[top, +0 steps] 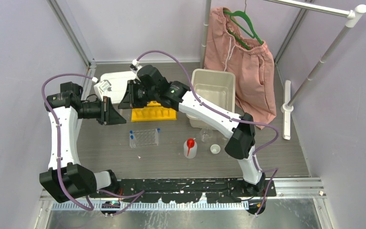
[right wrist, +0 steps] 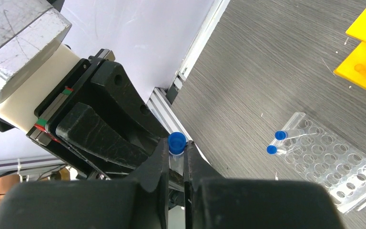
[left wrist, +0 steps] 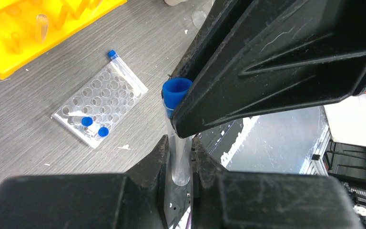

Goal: Organize the chemistry lab equipment

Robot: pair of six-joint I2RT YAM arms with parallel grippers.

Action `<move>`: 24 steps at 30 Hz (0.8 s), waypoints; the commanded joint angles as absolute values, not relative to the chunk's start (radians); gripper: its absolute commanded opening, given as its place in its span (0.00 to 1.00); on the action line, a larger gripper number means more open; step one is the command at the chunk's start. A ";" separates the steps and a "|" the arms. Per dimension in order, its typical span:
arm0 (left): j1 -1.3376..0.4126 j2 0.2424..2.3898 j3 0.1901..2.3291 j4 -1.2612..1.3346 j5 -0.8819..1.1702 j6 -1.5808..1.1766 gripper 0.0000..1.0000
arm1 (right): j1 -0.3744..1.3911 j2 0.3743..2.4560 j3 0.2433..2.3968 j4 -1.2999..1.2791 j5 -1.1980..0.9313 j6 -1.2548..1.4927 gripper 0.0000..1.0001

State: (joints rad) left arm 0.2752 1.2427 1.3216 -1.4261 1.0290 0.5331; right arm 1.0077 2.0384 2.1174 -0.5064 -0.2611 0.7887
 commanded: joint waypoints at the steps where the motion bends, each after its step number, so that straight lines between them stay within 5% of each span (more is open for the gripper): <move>1: 0.270 1.218 1.359 -1.442 1.041 0.552 0.02 | 1.004 2.029 2.168 -0.475 -0.302 0.776 0.02; 3: 0.271 1.221 1.362 -1.437 1.029 0.543 0.23 | 0.993 2.015 2.155 -0.473 -0.301 0.772 0.01; 6: 0.271 1.220 1.362 -1.416 1.001 0.509 0.75 | 0.983 1.966 2.109 -0.470 -0.259 0.731 0.01; 8: 0.271 1.216 1.363 -1.394 0.973 0.470 0.95 | 0.983 1.924 2.073 -0.476 -0.195 0.673 0.01; 24: 0.282 1.320 1.423 -1.333 0.776 0.289 0.99 | 1.106 1.735 1.445 -0.021 0.303 0.285 0.01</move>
